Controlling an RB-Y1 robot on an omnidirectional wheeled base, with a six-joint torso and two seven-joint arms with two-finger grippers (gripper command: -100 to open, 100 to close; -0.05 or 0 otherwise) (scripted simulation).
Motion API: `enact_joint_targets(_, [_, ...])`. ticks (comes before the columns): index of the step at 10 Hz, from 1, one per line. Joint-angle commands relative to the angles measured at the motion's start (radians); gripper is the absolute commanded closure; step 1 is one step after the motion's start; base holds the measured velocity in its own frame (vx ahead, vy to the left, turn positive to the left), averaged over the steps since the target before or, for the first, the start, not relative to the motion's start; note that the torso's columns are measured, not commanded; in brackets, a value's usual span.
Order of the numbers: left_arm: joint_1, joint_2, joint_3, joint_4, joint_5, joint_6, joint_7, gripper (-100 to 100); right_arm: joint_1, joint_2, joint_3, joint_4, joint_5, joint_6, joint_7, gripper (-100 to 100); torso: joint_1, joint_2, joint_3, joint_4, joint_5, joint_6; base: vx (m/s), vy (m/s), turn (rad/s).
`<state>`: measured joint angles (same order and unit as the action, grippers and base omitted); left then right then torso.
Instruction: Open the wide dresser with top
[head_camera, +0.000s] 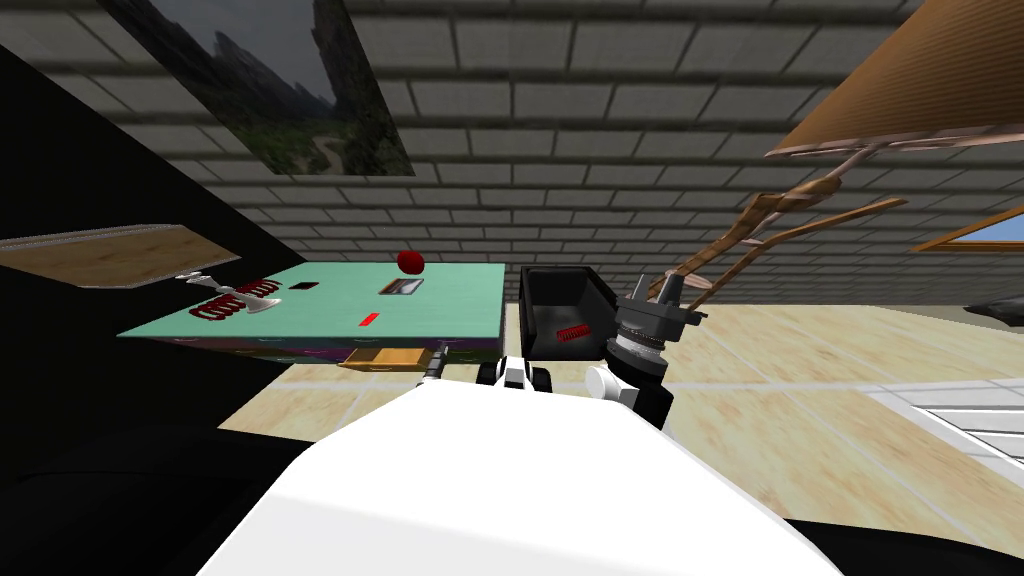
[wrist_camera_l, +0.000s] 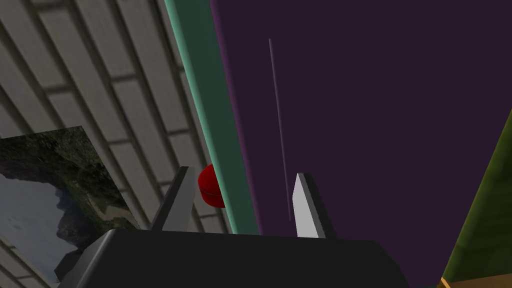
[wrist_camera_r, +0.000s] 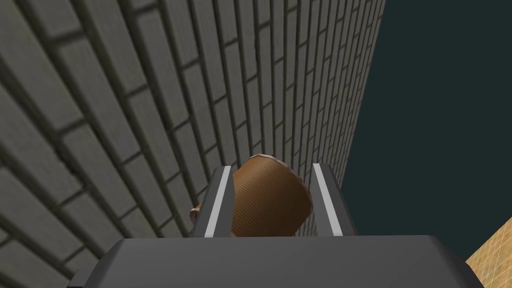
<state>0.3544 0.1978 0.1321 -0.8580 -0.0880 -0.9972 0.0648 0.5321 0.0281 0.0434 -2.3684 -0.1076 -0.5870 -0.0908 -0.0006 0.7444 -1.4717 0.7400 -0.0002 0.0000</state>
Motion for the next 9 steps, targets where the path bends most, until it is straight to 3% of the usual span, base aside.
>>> enact_joint_targets(1, [0.038,0.011,-0.003,-0.019,-0.005,-0.019,0.017,100,0.000,0.000,0.000,0.000,0.000,0.000,0.000,0,-0.001,0.002,0.001,0.000,0.000,0.000,-0.172,-0.049,0.045])
enact_joint_targets(3, [0.040,0.011,-0.004,-0.019,-0.005,-0.020,0.017,100,0.000,0.000,0.000,0.000,0.000,0.000,0.000,0,0.001,-0.002,-0.001,-0.001,0.000,0.000,-0.141,-0.016,0.015])
enact_joint_targets(4, [0.020,0.004,-0.003,-0.007,-0.004,-0.011,0.008,-100,0.000,0.000,0.000,0.000,0.000,0.000,0.000,0,0.002,-0.011,-0.006,-0.003,0.001,0.000,0.075,-0.002,-0.037])
enact_joint_targets(8, [0.001,-0.001,-0.003,0.008,-0.002,-0.004,0.000,-100,0.000,0.000,0.000,0.000,0.000,0.000,0.000,0,0.001,-0.009,-0.006,-0.003,0.000,0.000,0.127,0.035,-0.018])
enact_joint_targets(9, [-0.045,0.000,-0.017,0.040,0.012,0.007,-0.012,-100,0.000,0.000,0.000,0.000,0.000,0.000,0.000,0,-0.003,0.001,0.000,0.000,-0.001,0.000,-0.027,0.003,0.074])
